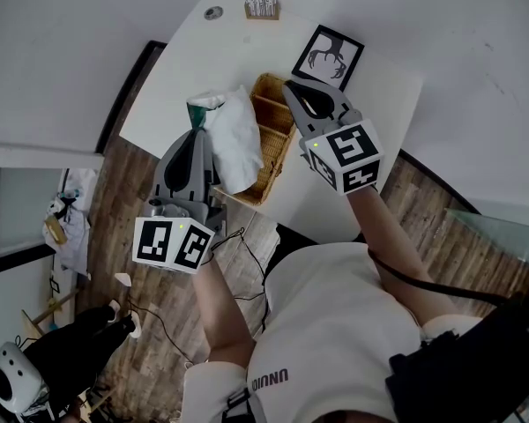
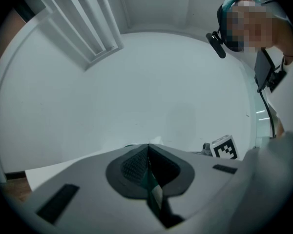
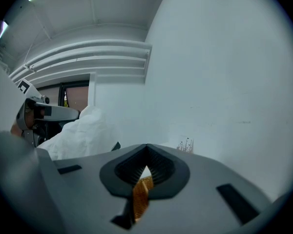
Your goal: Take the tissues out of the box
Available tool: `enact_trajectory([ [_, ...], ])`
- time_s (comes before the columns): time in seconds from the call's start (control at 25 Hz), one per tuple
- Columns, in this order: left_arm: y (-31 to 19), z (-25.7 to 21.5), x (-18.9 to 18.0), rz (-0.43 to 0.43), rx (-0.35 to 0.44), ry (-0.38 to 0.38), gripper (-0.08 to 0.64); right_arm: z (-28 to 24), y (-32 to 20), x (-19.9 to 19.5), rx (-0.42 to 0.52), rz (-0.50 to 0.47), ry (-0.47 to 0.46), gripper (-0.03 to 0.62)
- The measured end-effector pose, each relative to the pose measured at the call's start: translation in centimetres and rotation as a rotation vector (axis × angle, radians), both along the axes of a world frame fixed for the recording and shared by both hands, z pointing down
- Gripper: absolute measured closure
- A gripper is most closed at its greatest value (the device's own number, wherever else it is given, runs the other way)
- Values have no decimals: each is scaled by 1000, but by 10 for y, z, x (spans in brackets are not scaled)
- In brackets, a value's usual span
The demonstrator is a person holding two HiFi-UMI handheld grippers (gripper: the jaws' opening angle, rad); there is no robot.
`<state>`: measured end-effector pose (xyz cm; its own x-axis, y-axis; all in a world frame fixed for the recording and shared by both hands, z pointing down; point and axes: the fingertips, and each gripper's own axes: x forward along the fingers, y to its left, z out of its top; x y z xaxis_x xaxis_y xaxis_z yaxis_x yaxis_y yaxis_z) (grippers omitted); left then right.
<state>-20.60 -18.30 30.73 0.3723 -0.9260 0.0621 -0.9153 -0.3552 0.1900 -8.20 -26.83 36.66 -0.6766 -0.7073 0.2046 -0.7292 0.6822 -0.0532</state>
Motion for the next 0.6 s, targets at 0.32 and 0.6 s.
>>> enact_trajectory([
  [0.32,1,-3,2,5,8,7,549,1,0,0,-4,1,-2,574],
  [0.6,1,-7,1,8,17,10,549,2,0,-1,-7,1,-2,575],
])
